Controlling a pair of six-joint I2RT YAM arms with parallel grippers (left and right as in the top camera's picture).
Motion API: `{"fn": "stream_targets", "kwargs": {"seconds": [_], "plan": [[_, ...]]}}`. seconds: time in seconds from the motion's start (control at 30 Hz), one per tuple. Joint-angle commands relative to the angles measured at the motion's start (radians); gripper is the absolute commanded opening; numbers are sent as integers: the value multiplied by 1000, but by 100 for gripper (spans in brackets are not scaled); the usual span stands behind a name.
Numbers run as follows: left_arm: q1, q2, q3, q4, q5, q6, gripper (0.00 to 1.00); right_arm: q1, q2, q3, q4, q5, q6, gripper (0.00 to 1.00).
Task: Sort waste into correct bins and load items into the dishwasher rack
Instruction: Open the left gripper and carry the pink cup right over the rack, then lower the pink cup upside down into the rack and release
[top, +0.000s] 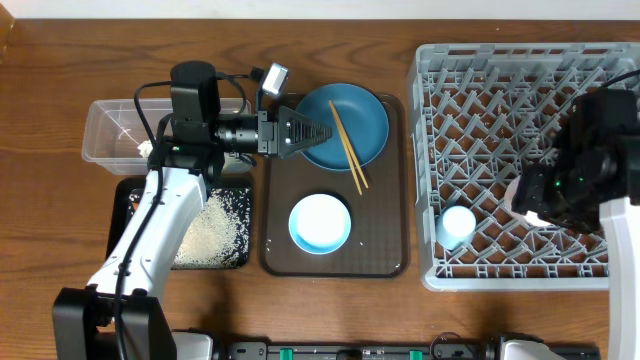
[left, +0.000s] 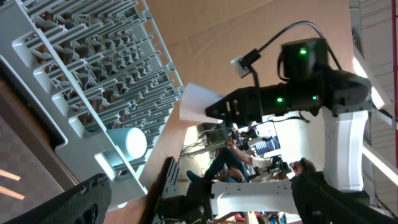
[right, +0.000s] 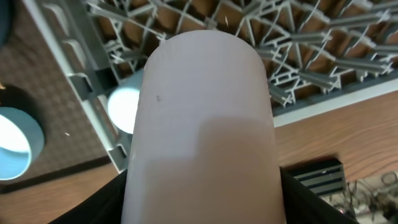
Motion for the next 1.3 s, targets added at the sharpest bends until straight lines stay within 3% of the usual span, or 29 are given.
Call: {"fn": "stream_targets", "kwargs": {"seconds": [0.0, 0.37, 1.27], "plan": [[2, 0, -3, 4, 6, 13, 95, -23, 34, -34, 13, 17, 18, 41], [2, 0, -3, 4, 6, 13, 96, -82, 113, -70, 12, 13, 18, 42], [2, 0, -3, 4, 6, 13, 96, -103, 114, -98, 60, 17, 17, 42]]}}
